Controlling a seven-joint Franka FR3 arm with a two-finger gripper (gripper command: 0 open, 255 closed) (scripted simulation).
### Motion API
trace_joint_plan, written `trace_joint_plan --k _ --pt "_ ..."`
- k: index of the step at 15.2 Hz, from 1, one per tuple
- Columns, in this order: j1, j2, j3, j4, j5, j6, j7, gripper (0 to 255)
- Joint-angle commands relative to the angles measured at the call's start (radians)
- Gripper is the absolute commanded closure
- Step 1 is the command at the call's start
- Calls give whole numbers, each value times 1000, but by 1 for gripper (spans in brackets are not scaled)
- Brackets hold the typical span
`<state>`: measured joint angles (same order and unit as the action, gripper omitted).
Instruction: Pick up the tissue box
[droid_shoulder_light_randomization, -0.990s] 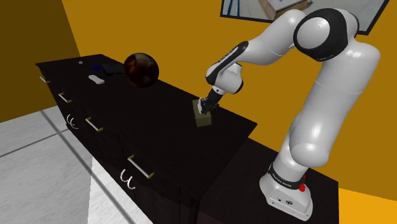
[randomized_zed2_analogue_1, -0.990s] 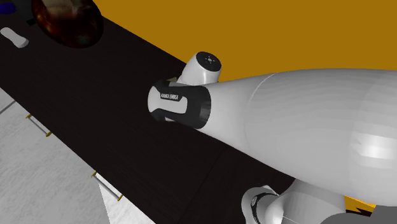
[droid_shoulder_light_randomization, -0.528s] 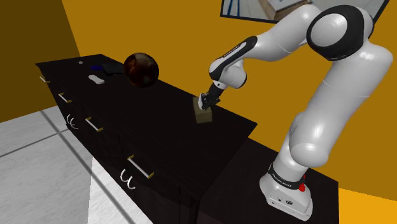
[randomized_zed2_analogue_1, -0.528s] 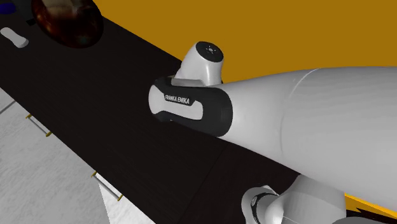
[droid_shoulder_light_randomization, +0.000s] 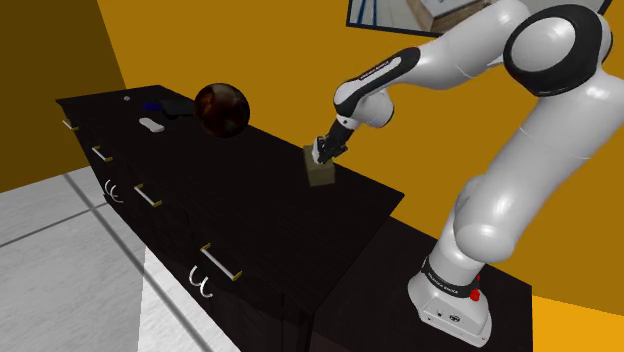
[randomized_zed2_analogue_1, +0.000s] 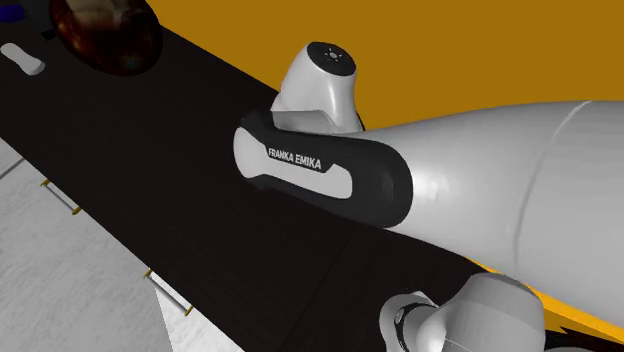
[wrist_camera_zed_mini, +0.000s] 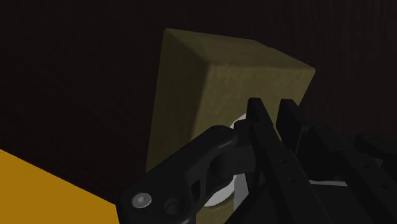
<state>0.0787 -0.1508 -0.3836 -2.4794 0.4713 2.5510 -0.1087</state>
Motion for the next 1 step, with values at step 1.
trace_joint_plan --k 1 --pt "-3 -6 1 3 -9 -7 8 255"
